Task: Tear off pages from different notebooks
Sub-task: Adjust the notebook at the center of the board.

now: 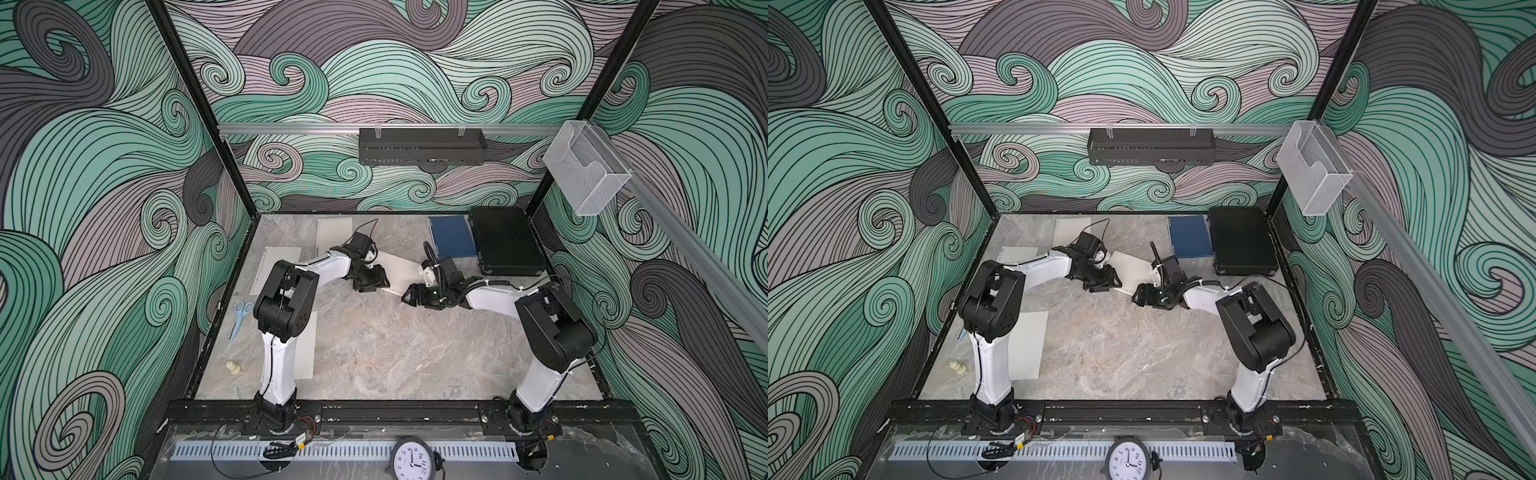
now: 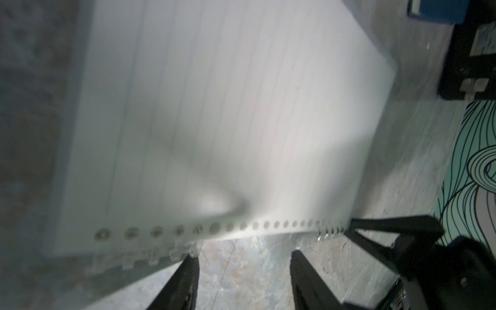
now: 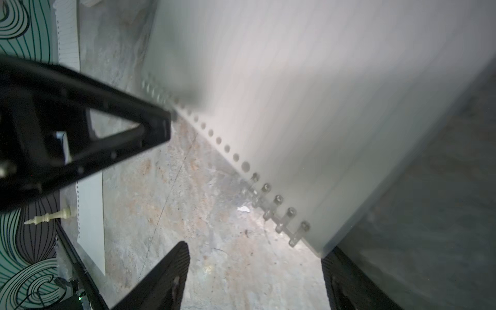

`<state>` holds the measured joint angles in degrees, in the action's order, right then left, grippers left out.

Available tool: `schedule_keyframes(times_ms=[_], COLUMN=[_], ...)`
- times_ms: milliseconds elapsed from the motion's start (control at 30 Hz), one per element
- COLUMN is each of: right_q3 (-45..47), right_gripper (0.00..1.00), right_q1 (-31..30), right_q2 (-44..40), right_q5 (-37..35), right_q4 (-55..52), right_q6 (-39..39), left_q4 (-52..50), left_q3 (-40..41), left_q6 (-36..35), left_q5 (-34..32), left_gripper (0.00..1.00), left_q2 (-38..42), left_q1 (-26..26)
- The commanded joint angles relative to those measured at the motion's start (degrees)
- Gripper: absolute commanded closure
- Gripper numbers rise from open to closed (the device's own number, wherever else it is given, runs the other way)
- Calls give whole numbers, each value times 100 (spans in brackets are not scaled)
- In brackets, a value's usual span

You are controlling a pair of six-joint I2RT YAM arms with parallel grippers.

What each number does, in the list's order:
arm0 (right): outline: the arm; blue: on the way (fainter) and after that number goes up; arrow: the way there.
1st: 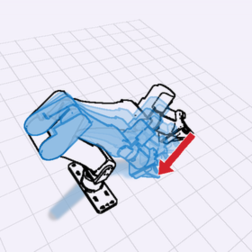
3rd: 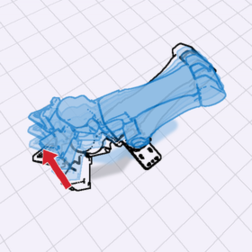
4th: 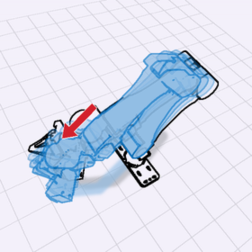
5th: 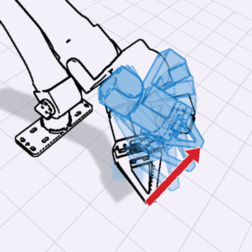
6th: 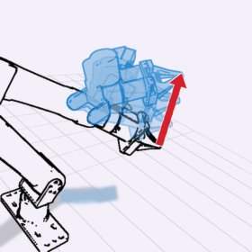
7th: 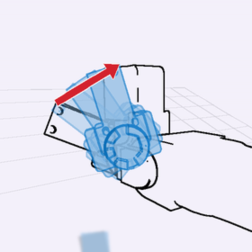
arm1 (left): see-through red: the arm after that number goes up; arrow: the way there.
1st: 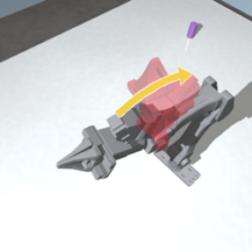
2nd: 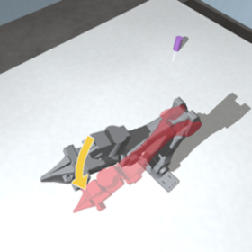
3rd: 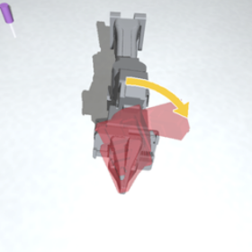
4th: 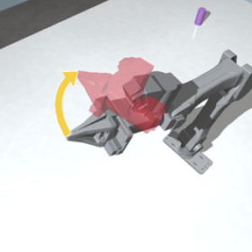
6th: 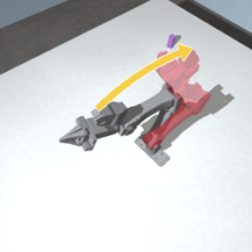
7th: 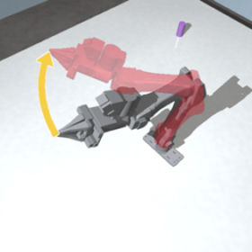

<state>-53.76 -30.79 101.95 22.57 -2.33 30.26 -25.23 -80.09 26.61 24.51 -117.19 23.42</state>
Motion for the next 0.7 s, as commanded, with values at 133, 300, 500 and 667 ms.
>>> schedule_keyframes(times_ms=[133,300,500,667], right_q3=[-286,-357,-752,-1494], right_gripper=[22,21,21,20], right_q1=[-213,63,401,560], right_q2=[-126,-395,-323,268], right_q5=[118,-76,-794,-1282], right_q4=[115,-300,-954,-1401], right_q6=[-54,-381,-1112,-1755], left_q4=[-466,-512,-437,-262], left_q3=[-1301,-1273,-622,-24], left_q6=[-410,-422,-293,-22], left_q5=[-72,-56,-61,-230], left_gripper=[46,46,46,46], left_q2=[-836,-671,-103,327], left_q1=[-455,-490,-300,31])
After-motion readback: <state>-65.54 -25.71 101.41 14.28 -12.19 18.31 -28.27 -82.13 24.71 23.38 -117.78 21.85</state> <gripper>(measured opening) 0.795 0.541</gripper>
